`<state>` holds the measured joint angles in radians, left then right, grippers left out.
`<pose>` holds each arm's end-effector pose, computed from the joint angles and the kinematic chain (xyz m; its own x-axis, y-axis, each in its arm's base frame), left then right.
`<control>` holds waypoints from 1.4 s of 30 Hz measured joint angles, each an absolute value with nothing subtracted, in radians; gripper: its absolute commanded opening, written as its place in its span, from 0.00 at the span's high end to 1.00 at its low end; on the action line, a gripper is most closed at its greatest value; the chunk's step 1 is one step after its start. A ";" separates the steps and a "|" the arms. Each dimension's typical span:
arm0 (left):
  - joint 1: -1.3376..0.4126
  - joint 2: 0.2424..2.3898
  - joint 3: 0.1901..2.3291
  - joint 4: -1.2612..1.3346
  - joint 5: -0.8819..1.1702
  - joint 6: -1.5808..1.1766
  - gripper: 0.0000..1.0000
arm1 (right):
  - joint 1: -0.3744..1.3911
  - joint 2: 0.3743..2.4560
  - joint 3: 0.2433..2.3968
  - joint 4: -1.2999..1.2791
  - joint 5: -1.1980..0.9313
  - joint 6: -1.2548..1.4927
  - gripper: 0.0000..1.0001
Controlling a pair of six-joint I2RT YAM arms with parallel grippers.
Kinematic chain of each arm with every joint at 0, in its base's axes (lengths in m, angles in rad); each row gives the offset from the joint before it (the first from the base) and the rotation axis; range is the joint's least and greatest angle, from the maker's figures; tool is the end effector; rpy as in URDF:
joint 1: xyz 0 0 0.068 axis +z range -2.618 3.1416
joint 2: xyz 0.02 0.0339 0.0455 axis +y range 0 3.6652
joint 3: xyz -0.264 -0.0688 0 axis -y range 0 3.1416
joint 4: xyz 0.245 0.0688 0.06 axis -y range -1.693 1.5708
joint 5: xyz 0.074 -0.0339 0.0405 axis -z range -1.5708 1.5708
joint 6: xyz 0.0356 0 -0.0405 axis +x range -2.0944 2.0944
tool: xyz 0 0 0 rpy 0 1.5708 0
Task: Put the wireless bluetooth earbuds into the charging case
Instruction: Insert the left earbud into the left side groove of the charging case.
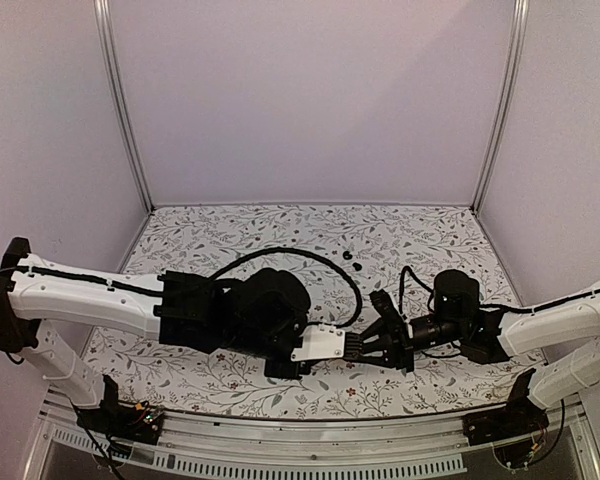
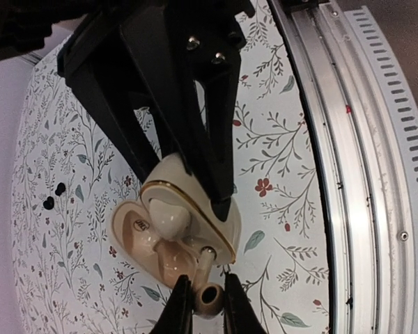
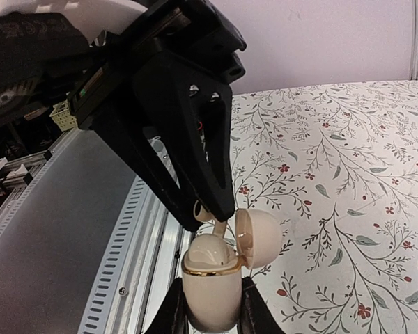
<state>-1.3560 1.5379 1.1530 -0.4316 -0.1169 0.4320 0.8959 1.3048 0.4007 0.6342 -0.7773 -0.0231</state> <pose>0.0756 -0.3272 0.2613 0.2581 0.7679 -0.5863 0.9308 -0.0350 0.3639 0.1336 0.2069 0.1863 -0.1439 -0.2062 -0.9679 -0.9825 -0.0872 0.1647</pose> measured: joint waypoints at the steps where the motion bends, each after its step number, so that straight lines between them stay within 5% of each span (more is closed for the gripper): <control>1: -1.358 1.543 1.158 -0.433 -0.120 0.434 0.98 | 0.896 1.305 0.401 0.633 -0.777 -0.023 1.00; 42: -1.431 1.617 1.248 -0.559 -0.273 0.554 0.98 | 0.899 1.363 0.401 0.680 -0.800 0.045 1.00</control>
